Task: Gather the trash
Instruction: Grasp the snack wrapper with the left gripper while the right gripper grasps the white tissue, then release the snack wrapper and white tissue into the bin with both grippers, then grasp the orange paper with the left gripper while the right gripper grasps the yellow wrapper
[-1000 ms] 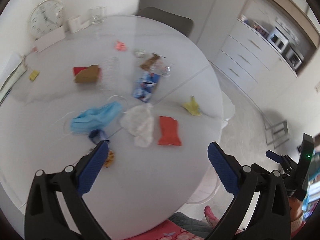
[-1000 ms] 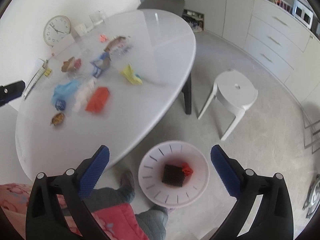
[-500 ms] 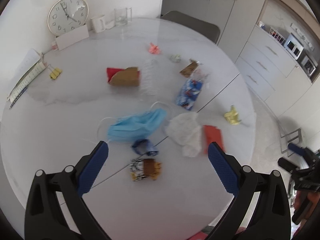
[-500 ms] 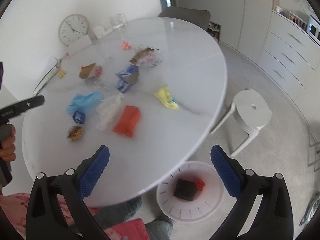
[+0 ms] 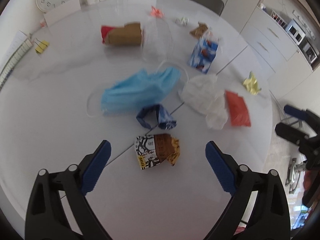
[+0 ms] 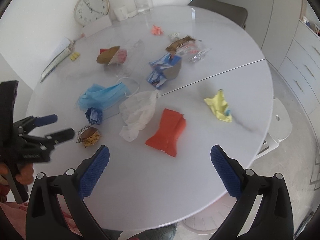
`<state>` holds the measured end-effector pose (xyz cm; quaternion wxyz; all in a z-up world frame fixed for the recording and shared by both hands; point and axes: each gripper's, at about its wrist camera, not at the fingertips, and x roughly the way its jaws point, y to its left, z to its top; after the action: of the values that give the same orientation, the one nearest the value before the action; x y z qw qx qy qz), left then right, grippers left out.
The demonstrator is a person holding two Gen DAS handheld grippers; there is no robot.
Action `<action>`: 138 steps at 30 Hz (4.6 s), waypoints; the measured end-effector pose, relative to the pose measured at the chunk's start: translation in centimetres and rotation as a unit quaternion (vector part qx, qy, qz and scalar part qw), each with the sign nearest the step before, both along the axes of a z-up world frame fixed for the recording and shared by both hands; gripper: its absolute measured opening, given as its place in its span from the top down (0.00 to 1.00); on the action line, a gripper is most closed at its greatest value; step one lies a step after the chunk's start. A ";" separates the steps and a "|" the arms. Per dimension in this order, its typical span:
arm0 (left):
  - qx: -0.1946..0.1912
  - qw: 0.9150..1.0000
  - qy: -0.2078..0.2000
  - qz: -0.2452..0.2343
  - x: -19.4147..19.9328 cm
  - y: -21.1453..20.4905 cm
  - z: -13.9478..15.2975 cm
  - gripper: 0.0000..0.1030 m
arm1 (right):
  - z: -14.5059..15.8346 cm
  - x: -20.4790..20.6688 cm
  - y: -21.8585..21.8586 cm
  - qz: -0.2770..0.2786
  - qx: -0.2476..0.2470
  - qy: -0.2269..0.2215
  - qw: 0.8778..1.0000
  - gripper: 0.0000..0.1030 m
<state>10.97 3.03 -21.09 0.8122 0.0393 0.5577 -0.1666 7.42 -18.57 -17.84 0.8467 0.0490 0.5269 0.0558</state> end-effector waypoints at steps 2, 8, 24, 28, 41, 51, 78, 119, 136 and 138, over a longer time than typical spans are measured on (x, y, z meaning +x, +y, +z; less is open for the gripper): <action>0.003 1.000 0.010 -0.001 0.2 -0.1 -1.3 0.17 | -0.4 0.3 0.3 0.001 0.000 0.005 1.000 0.02; 0.013 0.999 0.032 -0.004 0.4 -0.4 -4.5 0.23 | -1.4 0.9 0.8 0.002 -0.001 0.020 1.000 0.02; 0.014 1.000 0.009 -0.027 0.0 -0.7 -4.2 0.48 | -1.5 2.3 1.9 0.018 -0.009 0.015 1.000 0.02; 0.008 0.999 0.003 -0.032 -0.6 -0.1 -3.4 0.49 | -2.4 4.5 3.5 0.028 0.009 0.013 0.999 0.06; -0.017 0.999 -0.024 -0.037 0.0 1.7 1.2 0.49 | -7.5 8.9 5.6 -0.004 -0.010 0.085 0.996 0.83; -0.022 0.996 -0.043 -0.069 -1.0 -1.3 4.0 0.49 | -2.9 6.3 2.6 -0.023 0.044 0.038 0.998 0.89; -0.064 0.954 -0.015 -0.292 -14.8 -28.1 5.9 0.19 | 2.7 -20.3 -22.2 -0.234 0.017 0.002 0.972 0.88; -0.053 0.978 -0.023 -0.202 -11.7 -21.0 7.9 0.08 | 1.4 -17.3 -17.9 -0.221 0.009 0.038 0.975 0.03; -0.060 0.992 -0.001 -0.109 -5.5 -17.0 5.3 0.08 | 1.3 -10.9 -15.8 -0.181 -0.008 0.033 0.983 0.02; -0.054 0.994 0.003 -0.098 -4.2 -17.1 4.1 0.08 | 1.0 -9.6 -15.9 -0.176 -0.016 0.035 0.984 0.02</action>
<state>6.74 -14.03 -16.95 0.7913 0.0496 0.5438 -0.2751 -2.23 -34.48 -16.83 0.8251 0.1295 0.5400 -0.1045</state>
